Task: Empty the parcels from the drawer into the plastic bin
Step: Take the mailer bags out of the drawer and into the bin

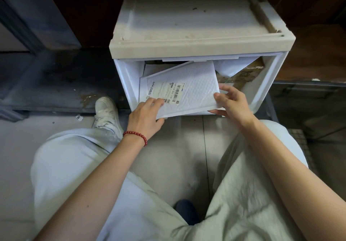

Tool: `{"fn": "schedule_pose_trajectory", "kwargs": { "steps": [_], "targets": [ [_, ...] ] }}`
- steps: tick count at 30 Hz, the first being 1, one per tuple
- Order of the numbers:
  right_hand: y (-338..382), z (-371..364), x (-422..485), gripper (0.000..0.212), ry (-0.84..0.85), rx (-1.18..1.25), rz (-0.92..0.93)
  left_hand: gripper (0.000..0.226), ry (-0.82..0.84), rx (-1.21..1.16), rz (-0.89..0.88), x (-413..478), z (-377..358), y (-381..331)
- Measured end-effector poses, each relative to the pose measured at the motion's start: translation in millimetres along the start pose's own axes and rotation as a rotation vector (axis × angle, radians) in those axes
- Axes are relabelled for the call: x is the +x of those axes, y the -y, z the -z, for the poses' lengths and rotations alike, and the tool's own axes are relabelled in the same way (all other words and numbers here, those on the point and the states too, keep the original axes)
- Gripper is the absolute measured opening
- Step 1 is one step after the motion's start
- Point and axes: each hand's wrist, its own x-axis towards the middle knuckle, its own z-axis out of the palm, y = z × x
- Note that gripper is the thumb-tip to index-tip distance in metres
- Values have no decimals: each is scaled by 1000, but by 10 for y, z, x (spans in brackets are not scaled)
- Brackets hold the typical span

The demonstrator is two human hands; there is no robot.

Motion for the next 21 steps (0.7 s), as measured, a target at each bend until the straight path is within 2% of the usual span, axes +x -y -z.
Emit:
{"fn": "schedule_pose_trajectory", "kwargs": {
  "steps": [5, 14, 18, 21],
  "targets": [
    [4, 79, -133, 29, 37, 46, -17, 43, -184, -45, 42, -144, 142, 54],
    [15, 61, -286, 34, 48, 116, -43, 30, -444, -51, 8, -451, 338, 219],
    [66, 59, -372, 37, 11, 53, 70, 28, -536, -25, -55, -446, 408, 247],
    [110, 86, -434, 31, 29, -14, 163, 28, -597, -17, -80, -457, 487, 301]
  ]
}}
